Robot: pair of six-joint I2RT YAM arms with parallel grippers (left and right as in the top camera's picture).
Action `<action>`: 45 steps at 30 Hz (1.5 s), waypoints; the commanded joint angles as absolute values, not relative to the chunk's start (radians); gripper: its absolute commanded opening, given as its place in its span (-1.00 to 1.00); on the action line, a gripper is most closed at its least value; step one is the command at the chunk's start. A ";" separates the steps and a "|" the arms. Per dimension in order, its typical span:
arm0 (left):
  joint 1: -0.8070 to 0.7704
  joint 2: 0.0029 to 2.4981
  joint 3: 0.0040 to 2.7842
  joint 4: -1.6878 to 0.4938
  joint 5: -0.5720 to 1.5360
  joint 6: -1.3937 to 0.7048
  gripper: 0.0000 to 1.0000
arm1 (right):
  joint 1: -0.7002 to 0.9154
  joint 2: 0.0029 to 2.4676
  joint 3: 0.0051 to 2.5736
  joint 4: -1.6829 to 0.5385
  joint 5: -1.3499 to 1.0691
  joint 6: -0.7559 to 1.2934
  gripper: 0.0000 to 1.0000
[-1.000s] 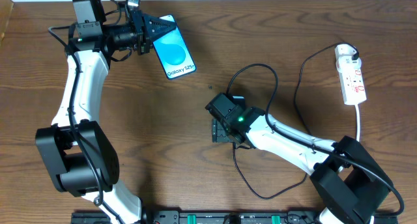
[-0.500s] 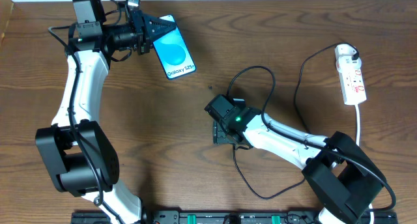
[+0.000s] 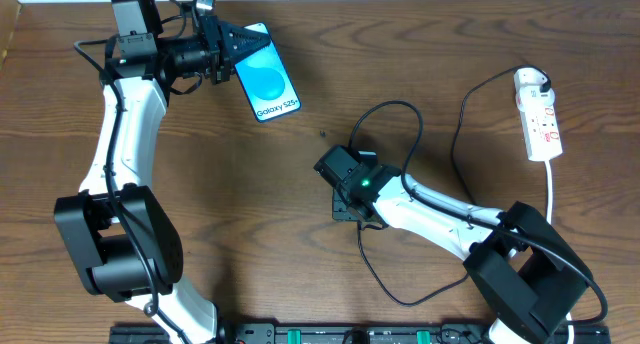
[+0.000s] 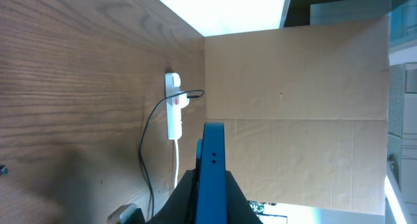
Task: Plug charger to phone and switch on socket
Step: 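Lower the right gripper and grasp the black cable's connector end, then lift the cable connector with the right gripper toward the phone's bottom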
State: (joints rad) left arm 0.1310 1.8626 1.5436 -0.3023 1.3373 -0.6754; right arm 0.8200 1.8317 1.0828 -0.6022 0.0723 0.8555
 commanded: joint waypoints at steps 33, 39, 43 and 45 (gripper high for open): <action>0.136 1.835 1.542 -0.297 1.380 -0.662 -0.85 | 0.704 1.863 1.080 -0.459 -0.413 0.662 -0.98; 0.139 1.835 1.542 -0.297 1.381 -0.663 -0.85 | 0.630 1.863 1.080 -0.271 -0.794 0.604 -0.98; 0.152 1.835 1.542 -0.297 1.396 -0.667 -0.85 | 0.601 1.863 1.080 -0.172 -0.949 0.610 -0.98; 0.165 1.835 1.542 -0.296 1.409 -0.667 -0.85 | 0.593 1.863 1.080 -0.121 -1.013 0.624 -0.98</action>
State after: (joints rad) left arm 0.1402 1.8626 1.5436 -0.3023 1.3464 -0.6754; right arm 0.6102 1.8523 1.0813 -0.1619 -0.7895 0.6388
